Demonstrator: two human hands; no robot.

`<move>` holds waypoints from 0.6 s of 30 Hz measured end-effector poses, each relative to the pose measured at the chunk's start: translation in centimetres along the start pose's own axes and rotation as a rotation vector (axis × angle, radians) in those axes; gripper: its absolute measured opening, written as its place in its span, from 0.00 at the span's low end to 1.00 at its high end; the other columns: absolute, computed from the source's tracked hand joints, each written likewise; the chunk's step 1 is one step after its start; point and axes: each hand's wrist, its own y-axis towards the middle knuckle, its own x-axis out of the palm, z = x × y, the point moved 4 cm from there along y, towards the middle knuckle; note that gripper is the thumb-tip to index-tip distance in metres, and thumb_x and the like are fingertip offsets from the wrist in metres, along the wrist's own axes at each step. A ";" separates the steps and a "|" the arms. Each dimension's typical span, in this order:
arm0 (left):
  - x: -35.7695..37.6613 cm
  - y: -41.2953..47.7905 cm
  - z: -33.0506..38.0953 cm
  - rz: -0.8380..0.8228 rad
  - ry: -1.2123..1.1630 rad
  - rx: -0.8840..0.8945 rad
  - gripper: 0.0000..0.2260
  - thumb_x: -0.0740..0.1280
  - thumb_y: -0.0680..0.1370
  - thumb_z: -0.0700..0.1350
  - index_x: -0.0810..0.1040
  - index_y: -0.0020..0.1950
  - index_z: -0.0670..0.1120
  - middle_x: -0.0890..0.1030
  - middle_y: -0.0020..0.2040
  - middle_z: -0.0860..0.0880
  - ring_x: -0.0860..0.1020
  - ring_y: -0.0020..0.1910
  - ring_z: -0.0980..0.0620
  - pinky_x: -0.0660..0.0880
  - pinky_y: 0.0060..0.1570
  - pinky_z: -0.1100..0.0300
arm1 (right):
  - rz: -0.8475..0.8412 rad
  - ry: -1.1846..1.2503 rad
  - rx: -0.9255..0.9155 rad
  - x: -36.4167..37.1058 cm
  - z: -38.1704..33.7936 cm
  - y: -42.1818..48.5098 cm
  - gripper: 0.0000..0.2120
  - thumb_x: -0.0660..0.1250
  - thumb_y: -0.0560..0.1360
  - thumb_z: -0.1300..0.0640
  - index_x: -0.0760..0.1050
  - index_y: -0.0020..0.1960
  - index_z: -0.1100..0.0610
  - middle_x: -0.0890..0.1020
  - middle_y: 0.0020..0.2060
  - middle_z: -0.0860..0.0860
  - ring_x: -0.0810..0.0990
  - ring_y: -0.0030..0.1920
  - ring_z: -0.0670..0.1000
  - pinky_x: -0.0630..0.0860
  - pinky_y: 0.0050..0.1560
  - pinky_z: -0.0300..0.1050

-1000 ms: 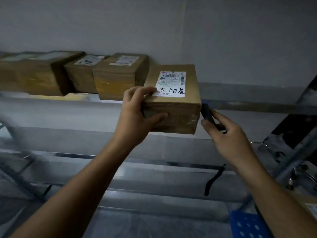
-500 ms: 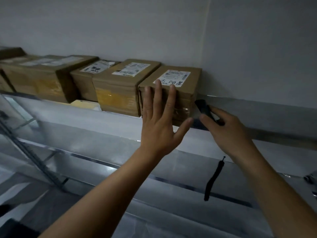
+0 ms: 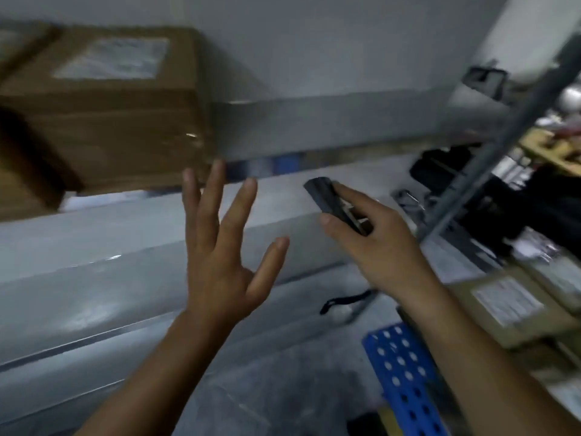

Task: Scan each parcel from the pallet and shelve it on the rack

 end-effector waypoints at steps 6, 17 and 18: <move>11.5 -10.6 6.9 -0.567 -0.489 -0.134 0.26 0.64 0.82 0.58 0.74 0.72 0.41 0.70 0.75 0.42 0.61 0.80 0.41 0.60 0.78 0.44 | 0.276 -0.038 0.426 -5.4 10.5 -15.4 0.24 0.70 0.75 0.41 0.73 0.70 0.40 0.81 0.59 0.34 0.78 0.59 0.35 0.74 0.56 0.31; 16.9 -23.0 31.0 -1.189 -0.942 0.336 0.21 0.58 0.83 0.61 0.75 0.70 0.52 0.74 0.67 0.56 0.70 0.68 0.62 0.70 0.67 0.63 | 0.778 -0.132 0.906 -15.1 14.4 -44.4 0.31 0.67 0.72 0.33 0.67 0.73 0.36 0.74 0.64 0.31 0.75 0.57 0.34 0.74 0.56 0.35; 17.2 -24.6 33.0 -1.258 -0.914 0.381 0.23 0.58 0.83 0.63 0.73 0.72 0.52 0.72 0.70 0.55 0.69 0.70 0.59 0.70 0.68 0.60 | 0.802 -0.146 0.947 -15.7 15.2 -46.2 0.32 0.68 0.74 0.35 0.67 0.75 0.40 0.74 0.66 0.36 0.76 0.58 0.37 0.75 0.57 0.39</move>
